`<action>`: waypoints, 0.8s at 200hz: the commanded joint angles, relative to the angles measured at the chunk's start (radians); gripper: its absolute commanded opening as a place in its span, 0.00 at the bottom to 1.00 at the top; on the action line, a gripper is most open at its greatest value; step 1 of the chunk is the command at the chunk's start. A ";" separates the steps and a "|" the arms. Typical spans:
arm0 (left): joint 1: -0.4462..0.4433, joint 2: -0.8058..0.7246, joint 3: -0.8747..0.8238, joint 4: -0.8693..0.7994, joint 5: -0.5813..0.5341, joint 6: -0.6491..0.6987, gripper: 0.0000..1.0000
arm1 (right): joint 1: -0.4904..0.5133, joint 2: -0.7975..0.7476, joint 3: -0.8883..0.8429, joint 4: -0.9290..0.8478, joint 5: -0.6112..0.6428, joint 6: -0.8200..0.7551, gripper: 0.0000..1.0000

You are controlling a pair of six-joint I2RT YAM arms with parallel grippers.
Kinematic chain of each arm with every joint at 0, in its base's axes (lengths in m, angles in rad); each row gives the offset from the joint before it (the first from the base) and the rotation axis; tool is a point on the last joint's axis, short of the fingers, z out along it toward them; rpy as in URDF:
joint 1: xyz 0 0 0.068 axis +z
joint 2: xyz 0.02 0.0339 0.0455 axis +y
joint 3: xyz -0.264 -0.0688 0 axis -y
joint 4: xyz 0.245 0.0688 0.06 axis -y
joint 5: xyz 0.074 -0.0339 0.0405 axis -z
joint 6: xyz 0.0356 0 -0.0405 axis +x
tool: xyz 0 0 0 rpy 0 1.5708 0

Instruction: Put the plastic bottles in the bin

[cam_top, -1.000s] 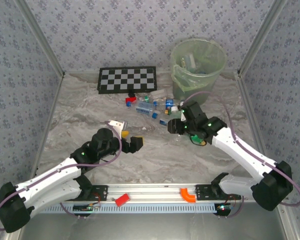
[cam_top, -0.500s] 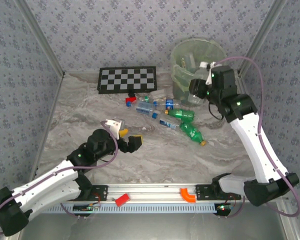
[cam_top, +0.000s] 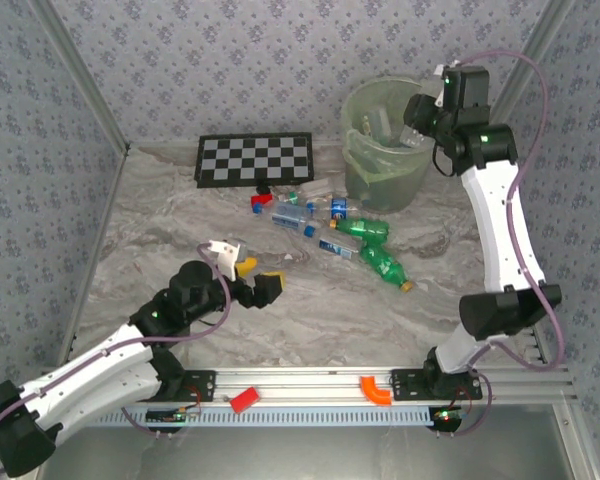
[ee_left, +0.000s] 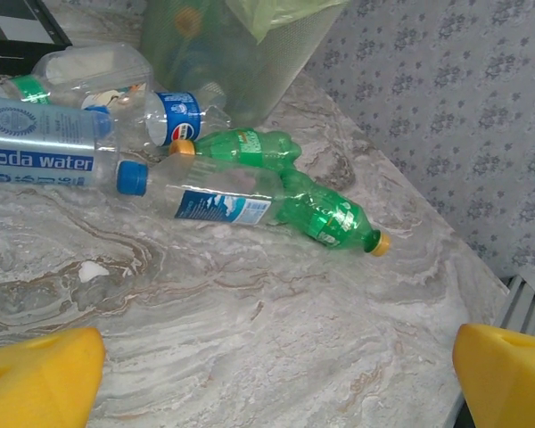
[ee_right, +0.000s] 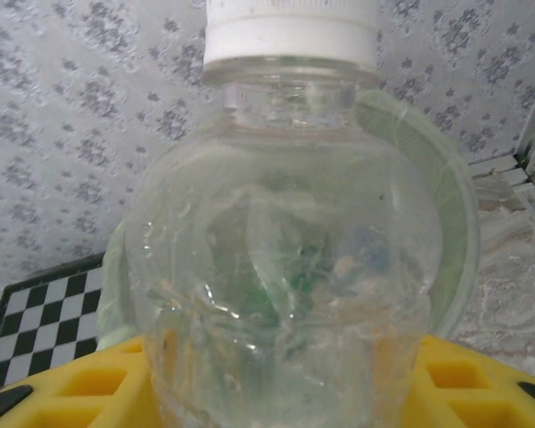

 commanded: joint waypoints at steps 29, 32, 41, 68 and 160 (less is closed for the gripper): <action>-0.007 -0.042 0.045 -0.047 0.033 0.033 1.00 | -0.053 0.195 0.242 -0.131 0.033 -0.047 0.51; -0.008 -0.044 0.045 -0.048 0.032 0.033 1.00 | -0.055 0.204 0.251 -0.135 0.033 -0.048 0.51; -0.007 -0.048 0.045 -0.050 0.031 0.033 1.00 | -0.060 0.230 0.277 -0.146 0.036 -0.052 0.51; -0.008 -0.056 0.044 -0.058 0.029 0.032 1.00 | -0.072 0.288 0.345 -0.179 0.036 -0.054 0.51; -0.007 -0.062 0.041 -0.063 0.025 0.030 1.00 | -0.098 0.347 0.399 -0.220 0.033 -0.079 0.52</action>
